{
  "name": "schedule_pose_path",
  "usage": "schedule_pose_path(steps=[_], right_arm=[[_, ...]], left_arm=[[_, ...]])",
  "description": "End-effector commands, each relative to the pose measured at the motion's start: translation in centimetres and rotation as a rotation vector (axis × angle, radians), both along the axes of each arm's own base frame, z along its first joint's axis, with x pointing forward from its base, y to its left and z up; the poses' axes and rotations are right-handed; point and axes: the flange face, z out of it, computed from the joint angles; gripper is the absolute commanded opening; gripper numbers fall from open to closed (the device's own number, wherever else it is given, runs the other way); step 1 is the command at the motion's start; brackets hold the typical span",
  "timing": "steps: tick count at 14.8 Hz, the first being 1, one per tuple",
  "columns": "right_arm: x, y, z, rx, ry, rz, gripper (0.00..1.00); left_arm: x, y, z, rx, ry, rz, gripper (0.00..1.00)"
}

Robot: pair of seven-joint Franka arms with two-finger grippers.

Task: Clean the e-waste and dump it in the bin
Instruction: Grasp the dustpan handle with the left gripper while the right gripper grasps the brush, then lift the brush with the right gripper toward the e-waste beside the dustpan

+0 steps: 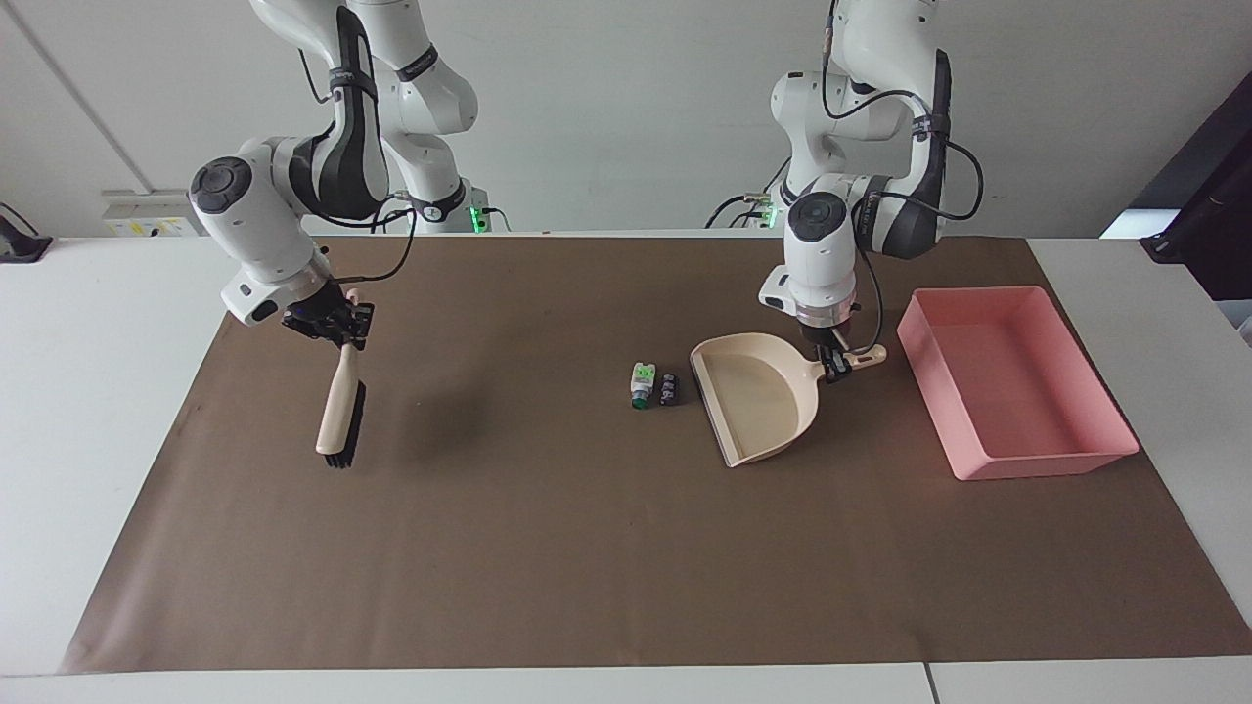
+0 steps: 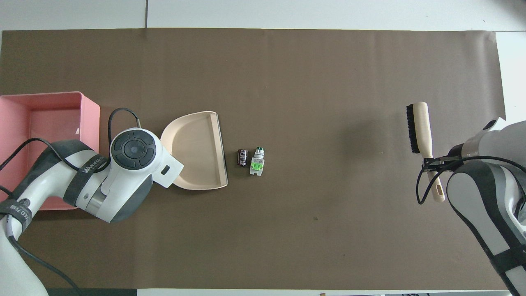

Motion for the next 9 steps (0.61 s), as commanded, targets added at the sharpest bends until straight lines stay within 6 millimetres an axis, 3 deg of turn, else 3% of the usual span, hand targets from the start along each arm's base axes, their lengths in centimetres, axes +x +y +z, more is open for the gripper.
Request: schedule_pose_path(steps=[1,5,7,9], right_arm=[[0.8,4.6,1.2,0.014,0.023,0.032,0.0],[-0.3,14.6,1.4,-0.023,0.017,0.042,0.0],[-1.2,18.3,1.2,-0.037,0.017,-0.008,0.0],[-2.5,23.1,0.5,-0.048,0.009,-0.024,0.0]], left_arm=[[0.0,0.6,1.0,0.009,-0.023,0.005,0.0],[1.1,0.7,3.9,0.071,0.015,0.046,0.0],[0.9,0.4,3.8,0.09,0.014,0.022,0.0],[0.6,-1.0,3.7,0.103,0.021,-0.057,0.0]])
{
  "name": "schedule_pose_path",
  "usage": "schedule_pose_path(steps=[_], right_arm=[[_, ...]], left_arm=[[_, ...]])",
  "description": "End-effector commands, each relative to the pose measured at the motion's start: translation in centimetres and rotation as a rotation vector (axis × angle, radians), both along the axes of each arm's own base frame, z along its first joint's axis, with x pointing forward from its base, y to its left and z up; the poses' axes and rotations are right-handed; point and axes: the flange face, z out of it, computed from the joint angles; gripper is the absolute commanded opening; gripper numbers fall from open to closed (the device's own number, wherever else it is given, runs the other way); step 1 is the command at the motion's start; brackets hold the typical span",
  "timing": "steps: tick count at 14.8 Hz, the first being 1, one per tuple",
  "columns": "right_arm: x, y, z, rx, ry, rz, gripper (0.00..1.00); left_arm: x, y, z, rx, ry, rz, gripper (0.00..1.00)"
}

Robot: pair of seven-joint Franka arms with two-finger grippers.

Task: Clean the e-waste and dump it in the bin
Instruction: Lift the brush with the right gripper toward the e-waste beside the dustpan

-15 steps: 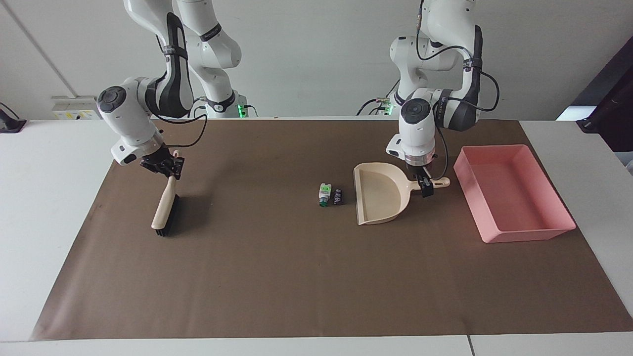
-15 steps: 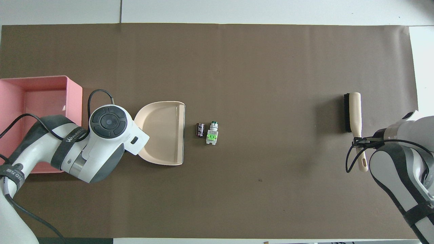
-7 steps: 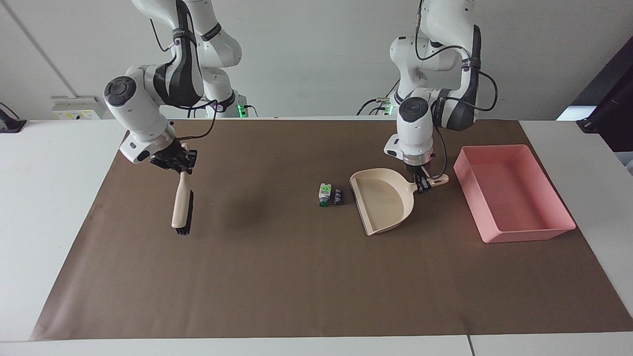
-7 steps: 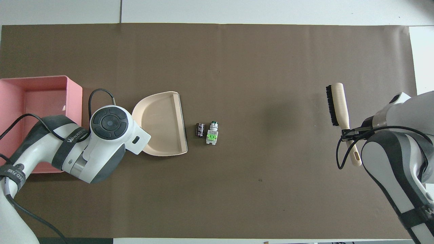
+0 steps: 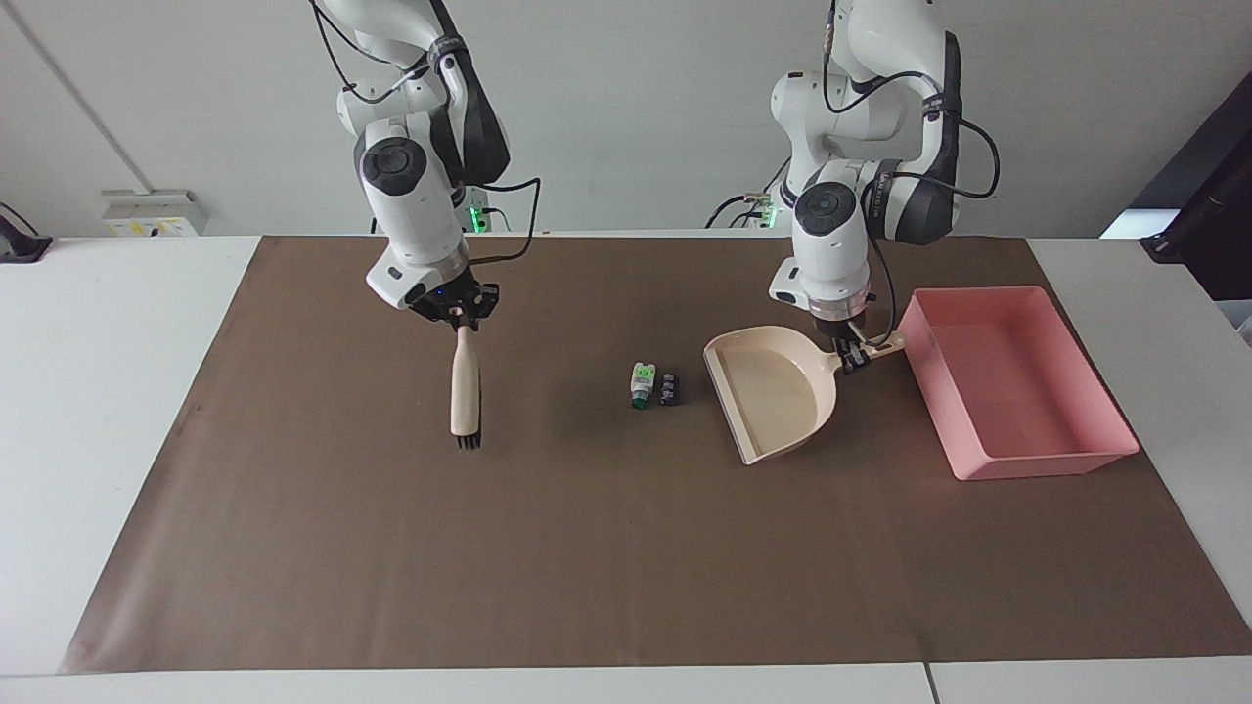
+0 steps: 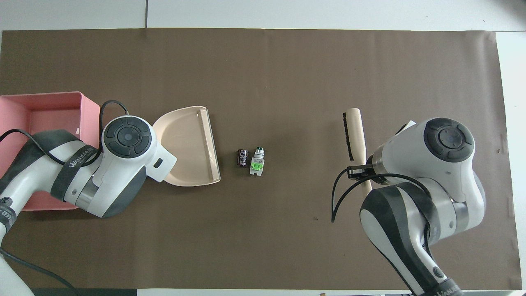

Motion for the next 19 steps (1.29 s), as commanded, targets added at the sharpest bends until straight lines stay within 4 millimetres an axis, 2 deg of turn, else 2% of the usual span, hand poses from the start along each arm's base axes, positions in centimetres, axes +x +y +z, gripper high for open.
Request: schedule_pose_path(steps=[1,5,7,9,12,14,16,17,19], right_arm=[[-0.7,4.4,-0.8,-0.005,-0.018,-0.037,0.0],[-3.3,10.9,-1.9,-0.003,-0.04,-0.027,0.0],[-3.9,11.9,-2.2,-0.007,-0.036,-0.014,0.0],[-5.2,14.5,-3.1,-0.014,-0.028,0.015,0.0],[-4.8,16.3,-3.1,-0.018,-0.024,0.041,0.0],[-5.5,18.6,-5.4,-0.045,0.005,0.083,0.0],[-4.7,21.4,-6.7,-0.076,0.038,0.099,0.0],[-4.2,22.0,-6.6,-0.08,0.041,0.094,0.0],[-4.8,23.1,-6.5,-0.071,0.054,0.109,0.0]], left_arm=[[-0.3,-1.4,-0.3,0.036,0.016,-0.072,0.0],[-0.2,-2.2,-1.4,0.078,0.023,-0.12,0.0],[-0.3,-2.4,-1.9,0.083,0.037,-0.134,0.0],[0.9,-2.9,-1.8,0.089,0.037,-0.127,0.0],[0.2,-4.0,-2.2,0.095,0.047,-0.145,0.0],[-0.5,-4.5,-2.7,0.103,0.055,-0.165,0.0],[-0.7,-4.5,-2.7,0.105,0.054,-0.173,0.0],[-0.7,-4.5,-2.7,0.105,0.054,-0.173,0.0],[-0.9,-4.4,-2.9,0.106,0.058,-0.172,0.0]])
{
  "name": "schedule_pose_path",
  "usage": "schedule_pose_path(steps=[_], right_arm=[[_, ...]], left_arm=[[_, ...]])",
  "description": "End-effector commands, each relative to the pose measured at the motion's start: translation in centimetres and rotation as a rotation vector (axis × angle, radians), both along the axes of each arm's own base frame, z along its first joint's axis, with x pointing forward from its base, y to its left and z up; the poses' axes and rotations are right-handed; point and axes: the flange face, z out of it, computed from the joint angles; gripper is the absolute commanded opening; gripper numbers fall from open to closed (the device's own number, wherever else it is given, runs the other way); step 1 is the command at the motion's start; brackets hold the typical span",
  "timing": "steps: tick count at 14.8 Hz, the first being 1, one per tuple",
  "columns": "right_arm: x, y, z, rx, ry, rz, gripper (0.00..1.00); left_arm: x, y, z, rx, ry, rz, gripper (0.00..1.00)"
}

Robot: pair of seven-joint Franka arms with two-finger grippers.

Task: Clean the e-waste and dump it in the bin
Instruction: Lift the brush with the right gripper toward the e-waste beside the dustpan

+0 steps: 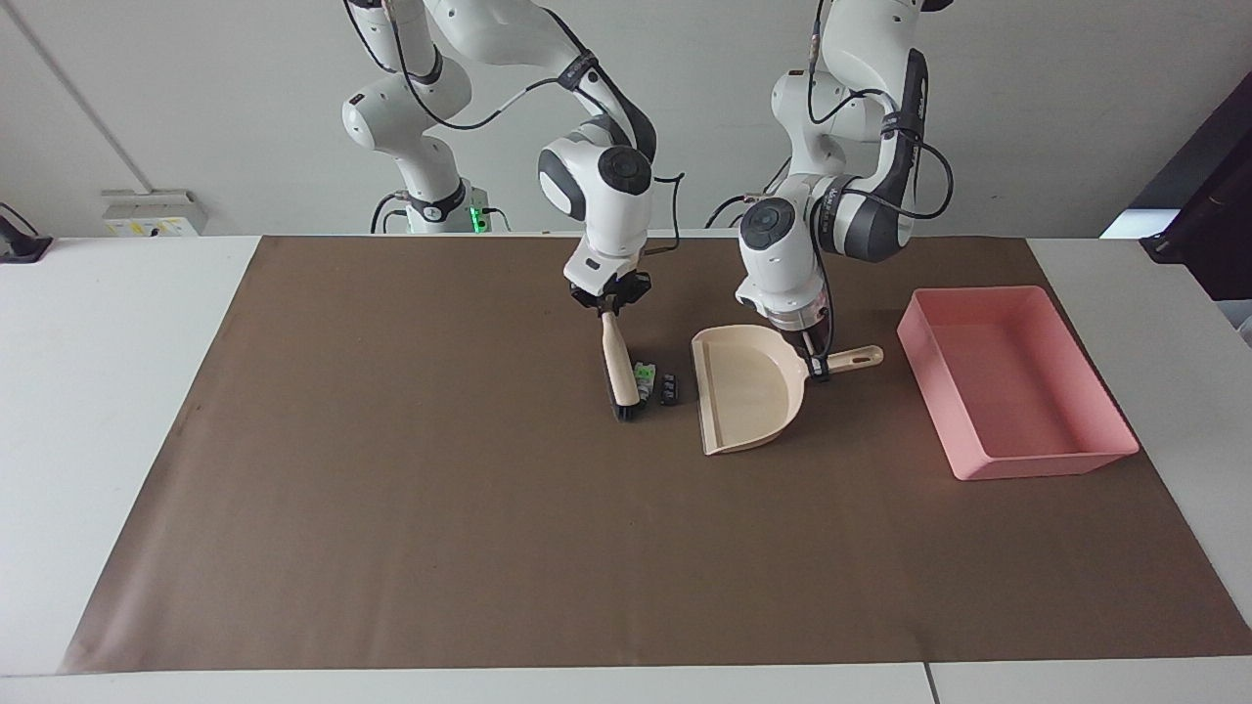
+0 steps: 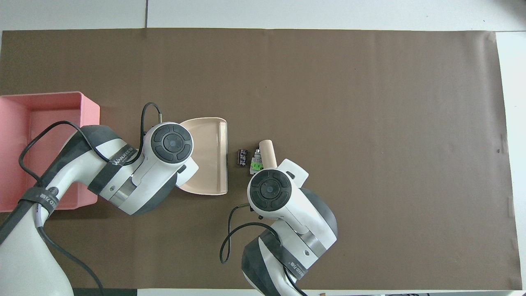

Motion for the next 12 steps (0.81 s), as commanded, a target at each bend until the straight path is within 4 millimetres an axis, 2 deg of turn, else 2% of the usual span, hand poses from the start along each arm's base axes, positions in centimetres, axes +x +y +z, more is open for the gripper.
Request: schedule_pose_path(steps=[1,3,8,10,12], right_arm=[[0.2,2.1,-0.1,0.0,0.029,0.006,0.0],[-0.8,4.9,-1.0,0.083,0.048,-0.005,0.0],[-2.7,10.6,-0.3,0.352,-0.004,-0.072,0.0],[-2.0,12.0,1.5,0.435,-0.016,-0.115,0.0],[-0.8,12.9,2.8,0.465,-0.023,-0.122,0.0]], left_arm=[[-0.6,0.0,-0.6,0.028,0.015,-0.021,0.0],[-0.6,0.2,-0.6,0.027,0.018,-0.027,0.0],[-0.4,0.9,-0.9,0.021,0.034,-0.058,0.0],[-0.3,0.9,-1.1,0.005,0.021,-0.063,0.0],[-0.2,1.8,-1.6,-0.016,0.01,-0.056,0.0]])
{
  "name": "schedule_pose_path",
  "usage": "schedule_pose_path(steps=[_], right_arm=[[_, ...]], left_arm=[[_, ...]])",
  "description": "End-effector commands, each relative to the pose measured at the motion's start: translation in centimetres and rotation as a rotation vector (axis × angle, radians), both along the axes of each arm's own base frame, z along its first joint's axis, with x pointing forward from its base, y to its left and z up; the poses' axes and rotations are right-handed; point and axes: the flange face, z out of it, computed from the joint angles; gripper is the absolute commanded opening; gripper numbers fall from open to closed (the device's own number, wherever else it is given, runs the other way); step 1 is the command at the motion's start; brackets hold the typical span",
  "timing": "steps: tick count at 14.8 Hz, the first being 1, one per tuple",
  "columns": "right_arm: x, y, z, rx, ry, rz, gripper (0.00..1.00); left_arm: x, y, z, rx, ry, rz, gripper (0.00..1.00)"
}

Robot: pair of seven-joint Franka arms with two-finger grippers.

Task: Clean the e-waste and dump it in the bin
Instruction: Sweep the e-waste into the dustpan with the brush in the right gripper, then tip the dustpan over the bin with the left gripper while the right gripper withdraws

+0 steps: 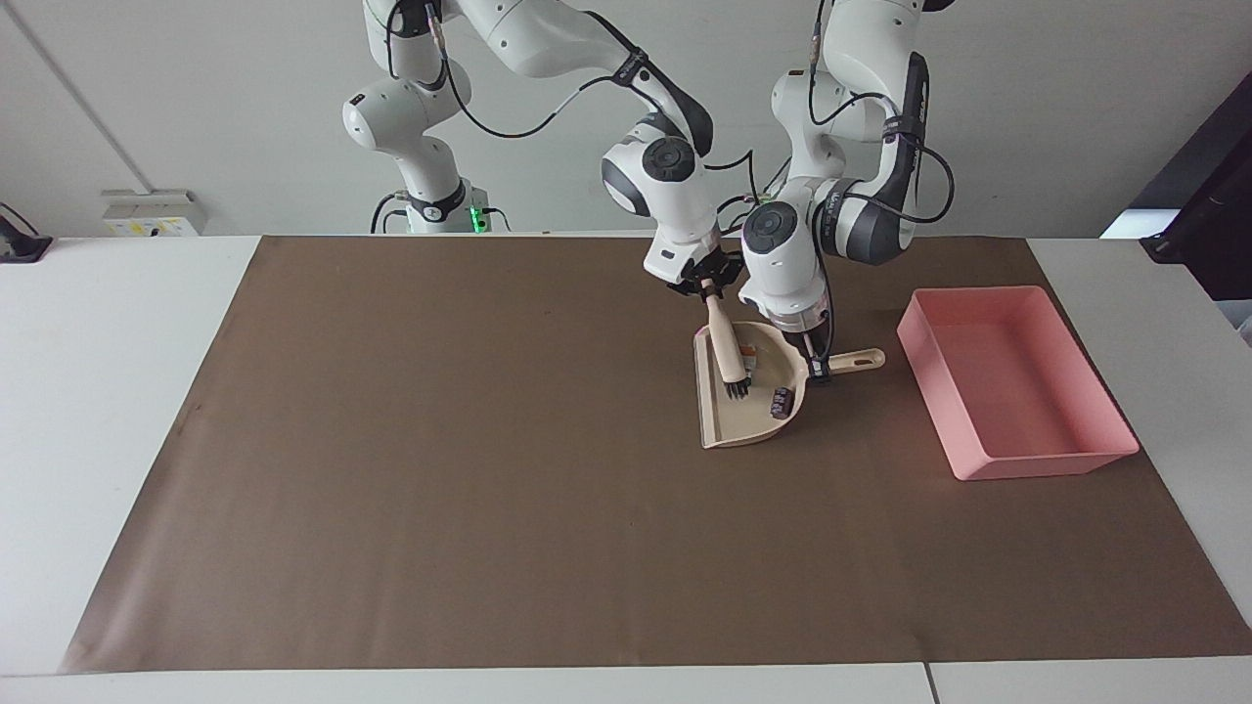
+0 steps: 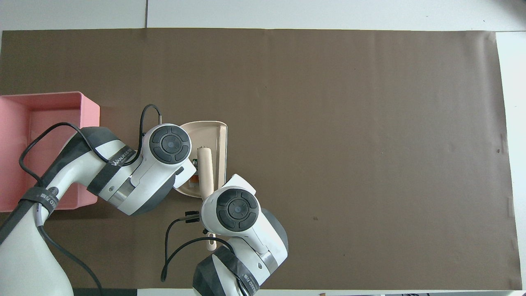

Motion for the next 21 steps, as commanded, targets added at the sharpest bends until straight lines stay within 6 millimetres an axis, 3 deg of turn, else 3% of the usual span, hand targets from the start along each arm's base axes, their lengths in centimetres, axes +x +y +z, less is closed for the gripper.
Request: schedule_pose_path(steps=[1,5,8,10,12,15,18,21], right_arm=[[2.0,1.2,1.6,0.053,0.001,-0.022,0.0],[1.6,0.9,2.3,0.023,0.044,-0.006,0.0],[0.9,-1.3,6.9,-0.004,0.082,-0.017,0.0],[2.0,-5.5,10.7,-0.054,0.129,-0.049,0.0],[3.9,-11.6,13.2,-0.145,0.16,-0.076,0.0],[8.3,-22.3,14.8,-0.244,0.171,-0.117,0.0],[12.1,-32.4,14.5,-0.293,0.164,-0.103,0.0],[13.1,-42.9,12.3,-0.283,0.164,-0.019,0.0]], left_arm=[[0.0,1.2,-0.8,-0.022,-0.014,-0.024,0.0],[1.0,2.8,-0.7,-0.045,-0.023,-0.017,0.0],[1.4,3.6,0.4,-0.074,-0.023,-0.002,0.0],[2.0,5.3,1.8,-0.098,-0.012,-0.01,0.0],[2.2,6.8,3.8,-0.134,-0.006,-0.025,0.0],[2.3,9.2,7.2,-0.166,0.015,-0.018,0.0],[2.8,14.4,11.1,-0.211,0.015,0.044,0.0],[4.1,20.5,14.9,-0.214,-0.03,0.09,0.0]])
